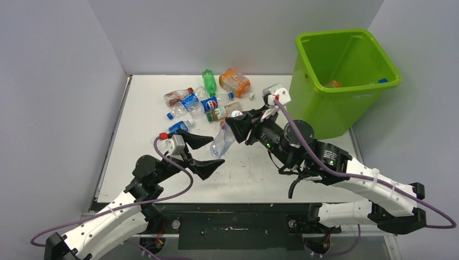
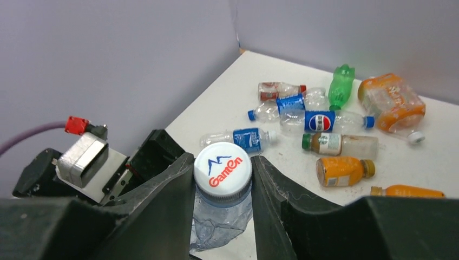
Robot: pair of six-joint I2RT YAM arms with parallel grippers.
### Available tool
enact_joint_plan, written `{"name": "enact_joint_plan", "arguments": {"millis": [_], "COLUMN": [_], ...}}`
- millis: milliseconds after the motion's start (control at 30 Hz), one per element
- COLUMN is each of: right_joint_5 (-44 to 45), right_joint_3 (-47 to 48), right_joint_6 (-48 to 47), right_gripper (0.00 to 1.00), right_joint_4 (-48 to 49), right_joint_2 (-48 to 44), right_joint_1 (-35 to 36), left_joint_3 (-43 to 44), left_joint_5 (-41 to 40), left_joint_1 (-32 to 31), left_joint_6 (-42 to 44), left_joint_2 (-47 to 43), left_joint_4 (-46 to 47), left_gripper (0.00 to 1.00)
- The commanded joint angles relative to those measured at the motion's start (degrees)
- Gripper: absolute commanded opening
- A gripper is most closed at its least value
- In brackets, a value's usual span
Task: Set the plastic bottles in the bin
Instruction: Pick up the plastic bottle at the center of the board, then place the plastic bottle in the trash bin.
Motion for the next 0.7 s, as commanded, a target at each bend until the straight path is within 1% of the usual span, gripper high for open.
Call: {"name": "enact_joint_plan", "arguments": {"millis": [0, 67, 133, 233, 300, 400, 533, 600, 667], "right_joint_5": [3.6, 4.1, 6.5, 10.0, 13.3, 19.7, 28.5, 32.8, 36.5], "right_joint_3": [6.3, 8.1, 8.4, 6.5, 7.0, 11.4, 18.2, 20.2, 22.2], "right_joint_6": [-2.1, -3.0, -3.2, -4.3, -5.2, -6.1, -9.4, -11.6, -16.7], "right_gripper": [0.05, 0.05, 0.05, 0.05, 0.05, 0.05, 0.05, 0.05, 0.05], "right_joint_4": [-1.8, -3.1, -3.8, -1.6, -1.0, -2.0, -2.3, -1.1, 1.3], "right_joint_2": [-2.7, -2.6, -3.0, -5.3, -6.5, -6.5, -5.4, -4.9, -3.5], "right_joint_1": [0.1, 0.2, 0.1, 0.2, 0.1, 0.1, 0.1, 0.2, 0.2], "left_joint_3": [2.6, 2.4, 1.9, 1.9, 1.8, 1.9, 1.0, 1.2, 1.1], "left_joint_5": [-4.3, -6.2, -8.4, -10.6, -12.0, -13.9, -14.9, -14.6, -14.7], "left_joint_1": [-0.1, -0.1, -0.1, -0.1, -0.1, -0.1, -0.2, -0.3, -0.2], "left_joint_6": [1.6, 2.1, 2.6, 3.8, 4.7, 5.4, 5.9, 6.0, 6.3], "left_joint_2": [-0.8, -1.3, -1.3, -0.8, -0.2, 0.4, 0.7, 1.0, 1.4], "left_joint_4": [-1.3, -1.6, -1.5, -2.4, -2.5, -4.0, -3.4, -3.3, -2.8], "left_gripper": [0.96, 0.96, 0.96, 0.96, 0.96, 0.96, 0.96, 0.96, 0.96]}}
